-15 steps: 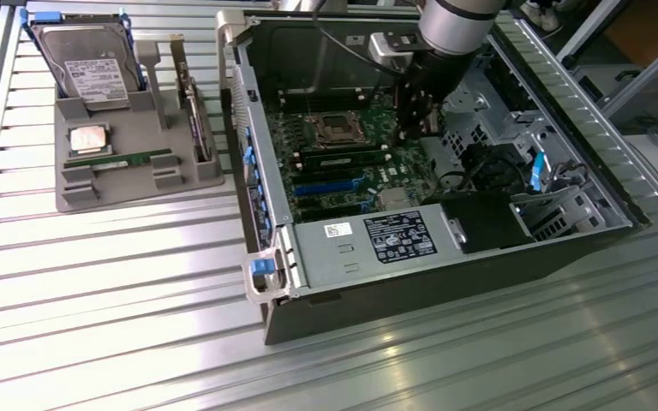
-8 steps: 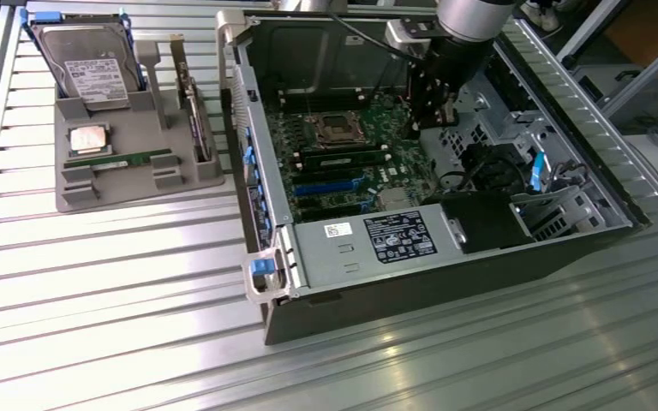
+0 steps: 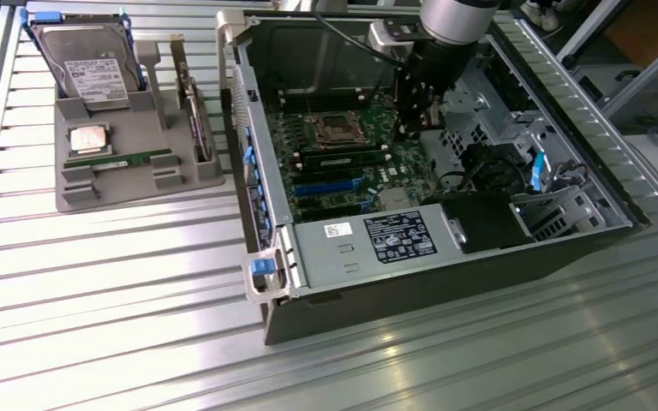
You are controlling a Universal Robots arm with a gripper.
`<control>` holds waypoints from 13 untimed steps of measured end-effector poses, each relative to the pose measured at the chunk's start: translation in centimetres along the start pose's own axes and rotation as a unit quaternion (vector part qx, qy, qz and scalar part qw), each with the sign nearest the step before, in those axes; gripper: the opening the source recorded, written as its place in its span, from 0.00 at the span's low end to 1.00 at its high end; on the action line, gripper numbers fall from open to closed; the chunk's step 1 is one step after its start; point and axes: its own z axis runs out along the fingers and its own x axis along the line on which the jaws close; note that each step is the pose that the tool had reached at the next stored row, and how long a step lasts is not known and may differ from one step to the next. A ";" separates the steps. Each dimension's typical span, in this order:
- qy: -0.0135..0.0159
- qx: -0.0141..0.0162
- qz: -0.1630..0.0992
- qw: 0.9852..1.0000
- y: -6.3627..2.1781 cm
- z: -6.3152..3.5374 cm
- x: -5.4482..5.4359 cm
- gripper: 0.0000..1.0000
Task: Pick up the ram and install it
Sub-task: 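Press down the ram until it locks into place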
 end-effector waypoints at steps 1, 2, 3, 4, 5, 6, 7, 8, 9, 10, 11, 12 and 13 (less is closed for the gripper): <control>0.000 0.000 0.000 1.000 0.17 0.08 0.0 0.10; 0.000 0.000 0.000 1.000 0.29 0.21 0.0 0.10; 0.000 0.000 0.000 1.000 0.33 0.27 0.0 0.10; 0.000 0.000 0.000 1.000 0.35 0.33 0.0 0.10; -0.001 0.000 0.000 1.000 0.41 0.45 0.0 0.10; -0.001 0.000 0.000 1.000 0.47 0.67 0.0 0.10; -0.001 0.000 -0.001 1.000 0.56 0.87 0.0 0.10; -0.001 0.000 -0.001 1.000 0.64 1.01 0.0 0.10; -0.001 0.000 -0.002 1.000 0.66 1.10 0.0 0.10; -0.001 0.000 -0.002 1.000 0.68 1.19 0.0 0.10; -0.001 0.000 -0.003 1.000 0.69 1.29 0.1 0.10; -0.002 0.000 -0.004 1.000 0.70 1.44 0.1 0.10; -0.002 0.000 -0.004 1.000 0.71 1.54 0.1 0.10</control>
